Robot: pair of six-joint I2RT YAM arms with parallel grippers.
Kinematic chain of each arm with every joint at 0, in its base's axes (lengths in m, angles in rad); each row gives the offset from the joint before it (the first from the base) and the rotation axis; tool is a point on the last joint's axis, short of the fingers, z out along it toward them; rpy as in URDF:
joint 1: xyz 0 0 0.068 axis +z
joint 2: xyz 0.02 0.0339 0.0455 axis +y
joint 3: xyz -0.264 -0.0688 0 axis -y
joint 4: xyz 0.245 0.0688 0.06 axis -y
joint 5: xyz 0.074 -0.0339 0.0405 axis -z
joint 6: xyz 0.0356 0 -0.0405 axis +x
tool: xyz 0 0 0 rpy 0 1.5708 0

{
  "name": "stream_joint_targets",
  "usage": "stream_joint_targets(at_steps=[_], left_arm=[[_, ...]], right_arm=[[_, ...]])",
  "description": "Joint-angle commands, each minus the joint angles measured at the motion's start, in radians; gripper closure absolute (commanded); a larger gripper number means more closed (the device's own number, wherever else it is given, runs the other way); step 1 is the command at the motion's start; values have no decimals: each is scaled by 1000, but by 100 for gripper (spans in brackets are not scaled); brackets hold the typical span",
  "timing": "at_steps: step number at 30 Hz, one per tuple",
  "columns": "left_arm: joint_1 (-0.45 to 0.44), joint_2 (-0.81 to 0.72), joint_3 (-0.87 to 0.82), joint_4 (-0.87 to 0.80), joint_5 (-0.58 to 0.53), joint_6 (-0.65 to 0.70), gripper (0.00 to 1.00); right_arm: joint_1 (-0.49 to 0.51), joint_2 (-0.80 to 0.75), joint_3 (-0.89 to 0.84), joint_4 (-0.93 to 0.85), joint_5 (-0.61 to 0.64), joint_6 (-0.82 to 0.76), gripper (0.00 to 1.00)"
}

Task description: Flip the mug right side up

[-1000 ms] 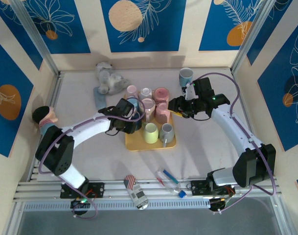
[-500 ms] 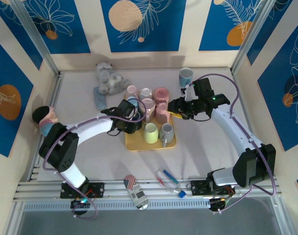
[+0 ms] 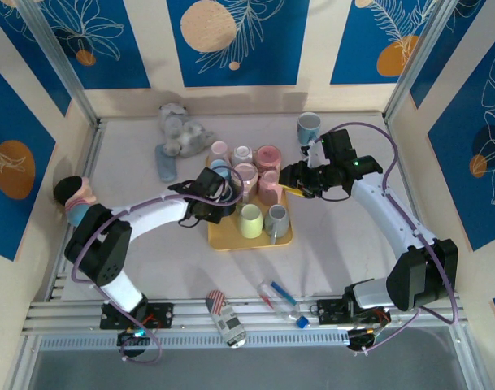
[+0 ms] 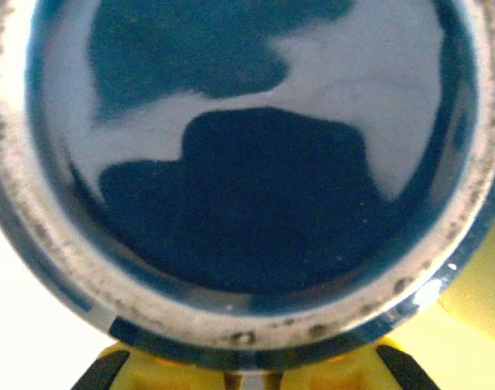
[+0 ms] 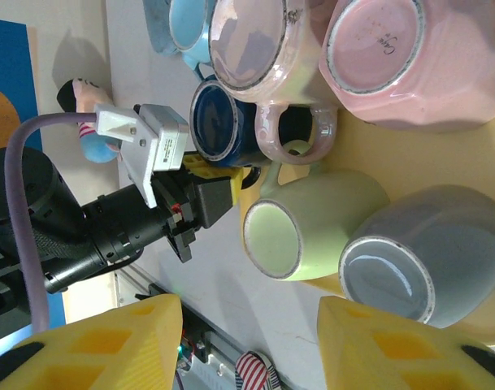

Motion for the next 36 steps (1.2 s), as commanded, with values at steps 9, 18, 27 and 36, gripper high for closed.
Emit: stream_joint_targets(at_steps=[9,18,27,36], left_arm=[[-4,-210,59,-121,61,20,100],[19,-420,99,-103,222,-21,100],[204,-584,55,165,507,-295,100],[360,-617,-79,648,680,-659,100]], right_arm=[[-5,-31,-3,-9,-45,-3,52],[1,-61,-27,112,-191,32,49],[68,-87,-75,400,-327,199,49],[172,-26,-77,716,-337,430,47]])
